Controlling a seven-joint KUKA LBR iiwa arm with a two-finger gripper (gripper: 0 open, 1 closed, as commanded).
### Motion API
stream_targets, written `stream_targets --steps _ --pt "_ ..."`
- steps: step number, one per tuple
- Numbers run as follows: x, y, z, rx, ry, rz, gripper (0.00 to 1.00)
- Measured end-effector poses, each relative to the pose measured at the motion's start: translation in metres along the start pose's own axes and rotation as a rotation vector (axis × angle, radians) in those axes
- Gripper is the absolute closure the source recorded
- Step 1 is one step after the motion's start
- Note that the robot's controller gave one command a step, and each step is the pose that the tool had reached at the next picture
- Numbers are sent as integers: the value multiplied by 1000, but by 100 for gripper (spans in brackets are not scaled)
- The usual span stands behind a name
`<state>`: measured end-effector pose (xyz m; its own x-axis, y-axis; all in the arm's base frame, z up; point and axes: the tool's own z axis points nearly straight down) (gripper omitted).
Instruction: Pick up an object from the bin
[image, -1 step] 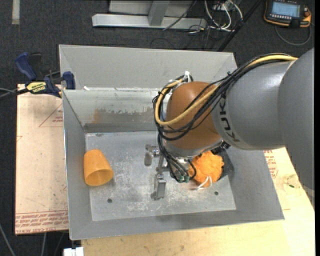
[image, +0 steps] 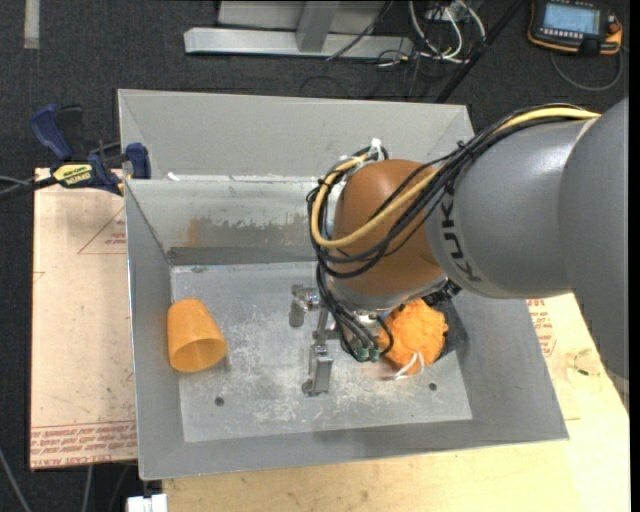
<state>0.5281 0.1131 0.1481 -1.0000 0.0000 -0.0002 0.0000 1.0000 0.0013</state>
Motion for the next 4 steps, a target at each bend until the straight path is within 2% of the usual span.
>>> stream_targets --steps 1,2,3,4 --pt "-2 28 21 1 -3 -94 0" --pt "-5 110 31 5 -2 -197 0" --pt "-25 123 35 -4 -9 -112 0" --pt "-43 134 67 3 -26 -309 0"
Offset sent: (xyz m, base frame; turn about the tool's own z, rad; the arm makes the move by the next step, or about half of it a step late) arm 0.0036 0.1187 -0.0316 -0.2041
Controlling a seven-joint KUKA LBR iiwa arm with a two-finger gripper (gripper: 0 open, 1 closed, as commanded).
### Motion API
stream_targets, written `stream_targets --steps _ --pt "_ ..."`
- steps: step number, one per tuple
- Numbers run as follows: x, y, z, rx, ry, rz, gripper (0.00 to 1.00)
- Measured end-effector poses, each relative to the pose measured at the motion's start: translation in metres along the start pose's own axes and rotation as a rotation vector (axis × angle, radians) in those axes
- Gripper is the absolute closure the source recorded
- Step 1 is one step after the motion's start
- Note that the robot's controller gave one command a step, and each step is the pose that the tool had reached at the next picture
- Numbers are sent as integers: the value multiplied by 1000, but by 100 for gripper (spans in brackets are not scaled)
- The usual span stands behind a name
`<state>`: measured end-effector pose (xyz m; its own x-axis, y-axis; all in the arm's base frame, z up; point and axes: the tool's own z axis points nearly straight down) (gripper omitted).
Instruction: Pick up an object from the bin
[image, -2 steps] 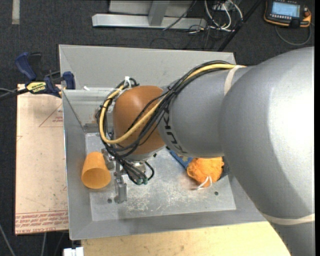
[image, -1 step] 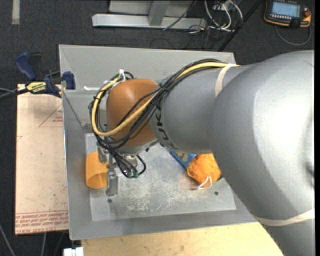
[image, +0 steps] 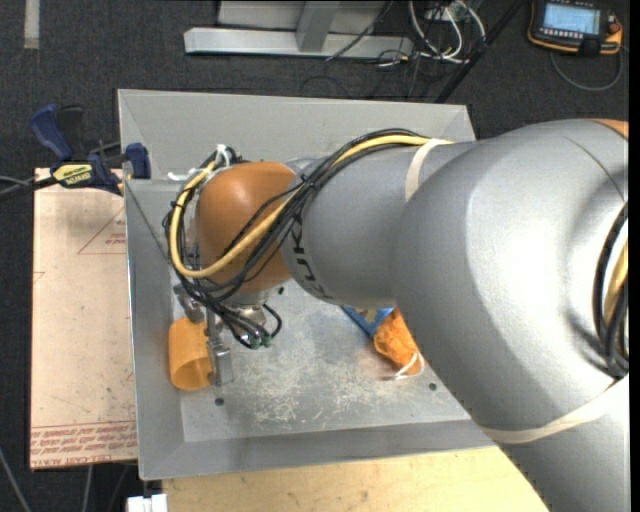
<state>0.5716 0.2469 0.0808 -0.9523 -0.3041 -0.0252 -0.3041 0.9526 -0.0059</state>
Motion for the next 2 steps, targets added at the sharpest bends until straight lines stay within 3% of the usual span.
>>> stream_targets --steps 1,2 --pt "-15 7 -4 -14 -16 -88 100" --pt "-15 7 -4 -14 -16 -88 100"
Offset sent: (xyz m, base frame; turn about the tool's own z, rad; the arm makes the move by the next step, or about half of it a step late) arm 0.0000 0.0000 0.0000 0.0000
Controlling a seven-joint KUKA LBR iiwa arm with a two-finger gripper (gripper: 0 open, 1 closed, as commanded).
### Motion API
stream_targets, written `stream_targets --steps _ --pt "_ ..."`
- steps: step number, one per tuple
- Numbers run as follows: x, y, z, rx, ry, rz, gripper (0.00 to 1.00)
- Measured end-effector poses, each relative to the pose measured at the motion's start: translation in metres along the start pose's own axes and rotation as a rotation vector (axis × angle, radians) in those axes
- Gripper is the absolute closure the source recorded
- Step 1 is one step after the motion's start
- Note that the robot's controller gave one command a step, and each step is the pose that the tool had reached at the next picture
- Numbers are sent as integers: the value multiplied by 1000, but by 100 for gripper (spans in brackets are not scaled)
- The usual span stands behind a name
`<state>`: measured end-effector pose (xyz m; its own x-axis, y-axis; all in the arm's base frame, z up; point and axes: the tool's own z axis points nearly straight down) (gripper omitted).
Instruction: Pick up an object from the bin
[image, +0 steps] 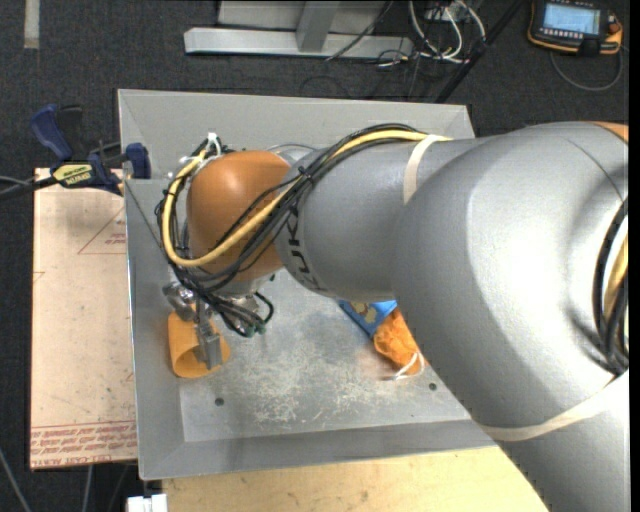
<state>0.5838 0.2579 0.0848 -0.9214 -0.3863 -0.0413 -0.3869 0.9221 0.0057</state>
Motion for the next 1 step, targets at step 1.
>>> stream_targets --steps 1 --pt "-5 1 -22 -3 -15 2 100"
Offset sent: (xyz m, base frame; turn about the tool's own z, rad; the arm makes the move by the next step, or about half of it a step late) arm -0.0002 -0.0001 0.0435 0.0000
